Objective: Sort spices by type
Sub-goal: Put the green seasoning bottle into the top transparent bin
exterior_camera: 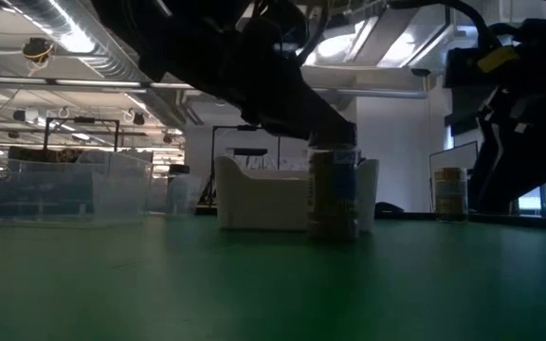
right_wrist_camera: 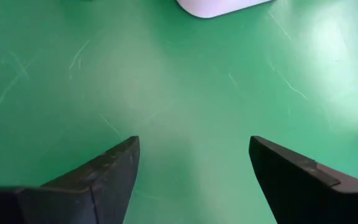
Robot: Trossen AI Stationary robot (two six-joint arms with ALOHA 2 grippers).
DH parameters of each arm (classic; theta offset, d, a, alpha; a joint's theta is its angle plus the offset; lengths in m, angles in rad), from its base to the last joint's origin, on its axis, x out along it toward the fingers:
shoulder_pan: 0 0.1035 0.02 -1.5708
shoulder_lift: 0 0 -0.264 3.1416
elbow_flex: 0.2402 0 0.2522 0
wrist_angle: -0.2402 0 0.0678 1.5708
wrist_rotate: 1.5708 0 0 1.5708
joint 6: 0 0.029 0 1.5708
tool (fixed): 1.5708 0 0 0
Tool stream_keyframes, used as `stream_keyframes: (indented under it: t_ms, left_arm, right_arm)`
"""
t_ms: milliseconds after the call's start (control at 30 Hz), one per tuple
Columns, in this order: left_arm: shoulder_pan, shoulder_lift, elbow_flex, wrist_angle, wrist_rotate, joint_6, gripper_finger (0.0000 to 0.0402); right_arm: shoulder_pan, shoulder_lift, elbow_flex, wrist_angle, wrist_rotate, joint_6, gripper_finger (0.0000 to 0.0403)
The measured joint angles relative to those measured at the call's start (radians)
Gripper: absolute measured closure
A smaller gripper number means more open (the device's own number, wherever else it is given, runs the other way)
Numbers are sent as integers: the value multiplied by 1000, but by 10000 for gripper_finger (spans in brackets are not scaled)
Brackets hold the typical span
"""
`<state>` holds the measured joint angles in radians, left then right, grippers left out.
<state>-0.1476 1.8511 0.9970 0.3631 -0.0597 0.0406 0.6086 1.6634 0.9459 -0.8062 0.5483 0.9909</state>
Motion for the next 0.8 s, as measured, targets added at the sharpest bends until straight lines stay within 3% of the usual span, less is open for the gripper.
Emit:
stream_keyframes:
  t_ms: [267, 500, 800]
  left_arm:
    - [3, -23, -1, -21, -3, -12, 205]
    - [-6, -202, 0, -114, -15, -14, 210]
    - [28, -527, 0, -422, -302, 75, 206]
  right_arm:
    - [0, 0, 0, 2, 18, 0, 102]
    - [0, 0, 0, 6, 20, -1, 102]
    - [0, 0, 0, 6, 35, -1, 102]
